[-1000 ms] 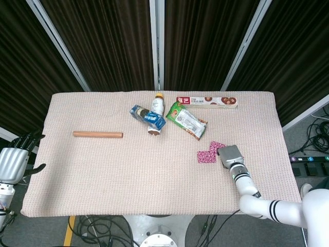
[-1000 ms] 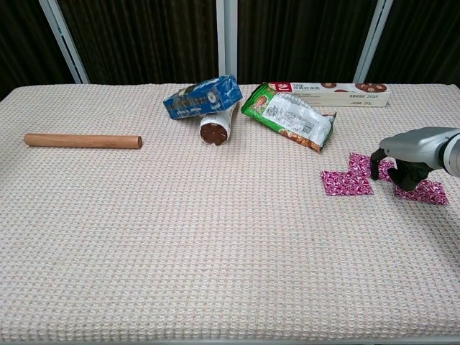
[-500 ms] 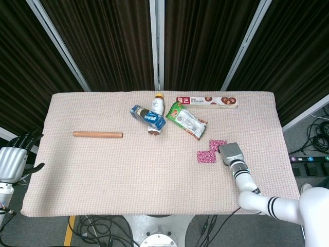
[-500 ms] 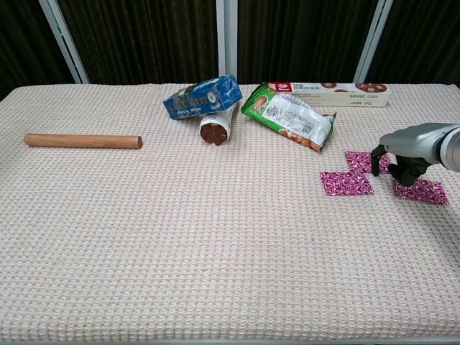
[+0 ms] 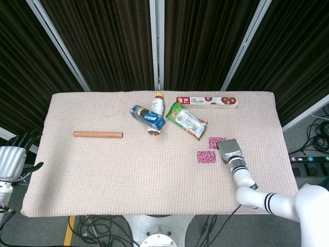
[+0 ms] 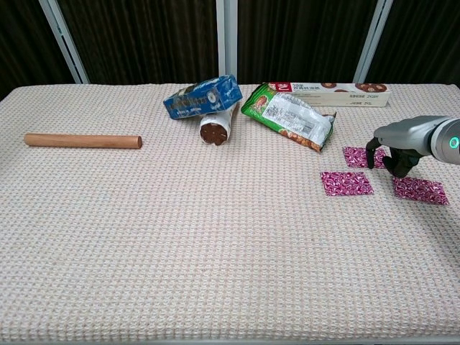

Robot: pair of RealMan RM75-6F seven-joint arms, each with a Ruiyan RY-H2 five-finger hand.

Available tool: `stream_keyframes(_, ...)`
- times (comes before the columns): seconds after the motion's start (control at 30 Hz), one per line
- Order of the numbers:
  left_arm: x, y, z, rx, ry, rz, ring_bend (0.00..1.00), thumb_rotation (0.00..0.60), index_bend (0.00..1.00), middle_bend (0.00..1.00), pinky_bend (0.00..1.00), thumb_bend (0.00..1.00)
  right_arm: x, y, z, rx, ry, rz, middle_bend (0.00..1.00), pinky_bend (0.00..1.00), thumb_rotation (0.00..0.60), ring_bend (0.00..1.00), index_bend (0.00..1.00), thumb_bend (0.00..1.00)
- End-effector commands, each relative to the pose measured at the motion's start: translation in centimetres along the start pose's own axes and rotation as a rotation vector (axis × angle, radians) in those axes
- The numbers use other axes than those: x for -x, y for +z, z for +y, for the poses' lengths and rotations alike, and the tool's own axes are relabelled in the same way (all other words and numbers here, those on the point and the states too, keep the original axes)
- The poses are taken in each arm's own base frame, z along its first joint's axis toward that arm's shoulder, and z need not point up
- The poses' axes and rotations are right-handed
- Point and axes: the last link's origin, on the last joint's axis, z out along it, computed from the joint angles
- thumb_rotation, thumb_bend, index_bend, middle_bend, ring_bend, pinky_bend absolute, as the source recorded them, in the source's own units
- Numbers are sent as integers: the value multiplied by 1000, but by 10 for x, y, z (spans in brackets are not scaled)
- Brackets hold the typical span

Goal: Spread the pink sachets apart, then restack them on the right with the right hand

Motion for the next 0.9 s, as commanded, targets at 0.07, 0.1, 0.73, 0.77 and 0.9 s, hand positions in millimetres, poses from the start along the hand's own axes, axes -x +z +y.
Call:
stream_keyframes(0.07, 0, 0, 0, 0, 0, 1, 188, 600, 250, 220, 291, 94, -1, 1, -1, 0, -2, 2, 1000, 949, 600, 1000, 328, 707)
stream_keyframes(0.1, -1, 0, 0, 0, 0, 1, 188, 600, 250, 220, 291, 93, -2, 1, -1, 0, -2, 3, 1000, 949, 600, 1000, 328, 707)
stream_keyframes(0.73, -5, 2, 16, 41, -12, 14, 188, 600, 250, 220, 291, 94, -42, -56, -3, -126, 103, 239, 1000, 926, 600, 1000, 407, 34)
stream_keyframes(0.77, -5, 2, 16, 41, -11, 15, 188, 600, 250, 220, 290, 94, -39, -55, -4, -133, 95, 253, 1000, 926, 600, 1000, 428, 5)
stream_keyframes(0.9, -7, 0, 14, 32, -12, 18, 188, 600, 250, 220, 290, 93, -32, -49, -10, -151, 65, 262, 1000, 931, 600, 1000, 481, 0)
